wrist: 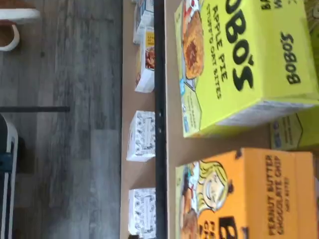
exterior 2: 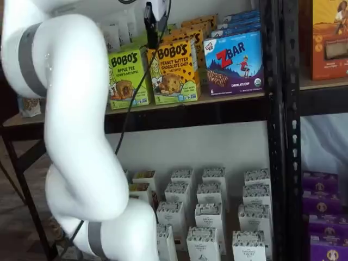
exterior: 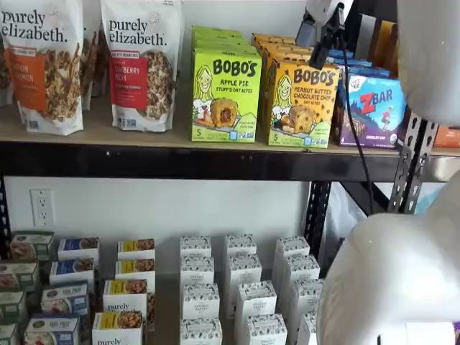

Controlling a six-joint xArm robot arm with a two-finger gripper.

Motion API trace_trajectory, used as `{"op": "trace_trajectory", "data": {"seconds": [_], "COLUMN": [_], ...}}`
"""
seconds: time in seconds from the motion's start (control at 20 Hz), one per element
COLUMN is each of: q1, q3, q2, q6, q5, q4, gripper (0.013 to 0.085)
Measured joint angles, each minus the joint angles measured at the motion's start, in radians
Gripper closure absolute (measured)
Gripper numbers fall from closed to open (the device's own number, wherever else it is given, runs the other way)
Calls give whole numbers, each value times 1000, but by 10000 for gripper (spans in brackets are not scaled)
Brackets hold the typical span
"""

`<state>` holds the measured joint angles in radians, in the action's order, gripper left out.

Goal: Pick up the orange box on the top shelf, the fifth box from the left

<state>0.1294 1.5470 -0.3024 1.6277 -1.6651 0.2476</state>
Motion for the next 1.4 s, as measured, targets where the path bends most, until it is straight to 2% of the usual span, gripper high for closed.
{"op": "trace_trajectory", "data": {"seconds": [0.4,0.9,1.4], "q1": [-1,-5,-10], "q3": [36,-28,-20], "q2": [48,58,95], "q6": [13,37,43], "q5": [17,114,88], "q4": [-36,-100,-152], "gripper": [130,130,130]}}
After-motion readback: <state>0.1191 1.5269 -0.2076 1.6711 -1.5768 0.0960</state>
